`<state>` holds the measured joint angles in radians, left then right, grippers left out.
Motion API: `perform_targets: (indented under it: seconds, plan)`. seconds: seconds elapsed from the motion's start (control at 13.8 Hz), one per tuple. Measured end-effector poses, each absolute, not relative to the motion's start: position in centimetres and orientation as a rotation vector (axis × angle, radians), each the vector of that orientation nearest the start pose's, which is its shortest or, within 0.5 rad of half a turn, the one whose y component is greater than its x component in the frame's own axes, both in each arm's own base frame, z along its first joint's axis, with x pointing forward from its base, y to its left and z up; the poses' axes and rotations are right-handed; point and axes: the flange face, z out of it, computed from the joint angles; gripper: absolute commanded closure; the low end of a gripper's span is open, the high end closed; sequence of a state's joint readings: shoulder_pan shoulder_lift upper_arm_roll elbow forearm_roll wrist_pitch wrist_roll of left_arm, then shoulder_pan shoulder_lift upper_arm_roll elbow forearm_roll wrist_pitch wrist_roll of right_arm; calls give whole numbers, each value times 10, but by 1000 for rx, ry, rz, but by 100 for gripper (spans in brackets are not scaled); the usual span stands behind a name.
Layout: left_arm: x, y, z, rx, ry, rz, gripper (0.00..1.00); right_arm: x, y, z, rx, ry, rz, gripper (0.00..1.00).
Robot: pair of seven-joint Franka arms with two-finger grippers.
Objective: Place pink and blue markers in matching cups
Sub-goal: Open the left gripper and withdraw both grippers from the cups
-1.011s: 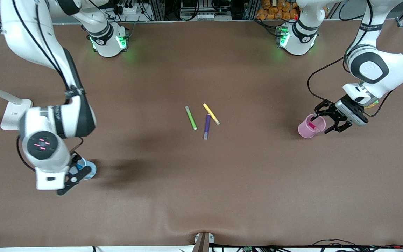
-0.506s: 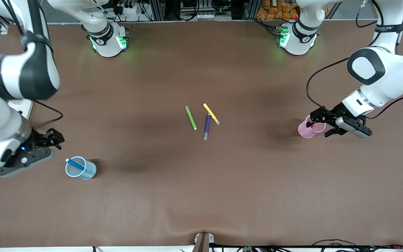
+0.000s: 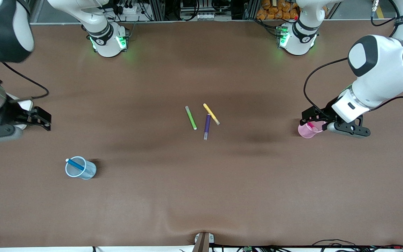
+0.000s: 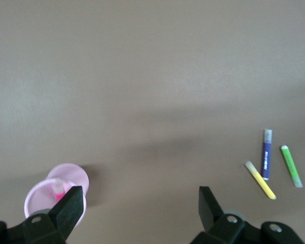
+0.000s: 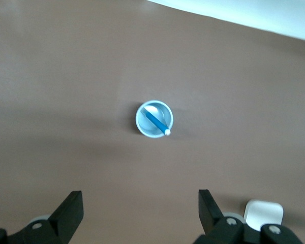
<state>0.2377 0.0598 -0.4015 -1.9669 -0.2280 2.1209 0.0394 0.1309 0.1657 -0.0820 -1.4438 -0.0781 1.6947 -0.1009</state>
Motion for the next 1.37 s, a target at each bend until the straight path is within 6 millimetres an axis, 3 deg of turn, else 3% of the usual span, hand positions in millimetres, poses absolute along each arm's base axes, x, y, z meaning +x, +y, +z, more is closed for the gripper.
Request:
perform_targets:
  seconds: [0.29, 0.65, 0.94, 1.16, 1.37]
  plan:
    - [569, -118, 506, -3239, 175, -20, 0, 589, 17, 621, -3159, -62, -153, 0]
    - [566, -109, 559, -3187, 183, 43, 0, 560, -23, 609, -3089, 80, -229, 0]
    - [568, -95, 580, -3129, 169, 11, 0, 531, -7, 616, -3085, 63, -261, 0]
    - [570, -83, 593, -3120, 137, -21, 0, 527, -1, 616, -3088, 48, -237, 0]
    - [571, -71, 620, -3085, 112, -78, 0, 525, -4, 618, -3090, 56, -211, 0]
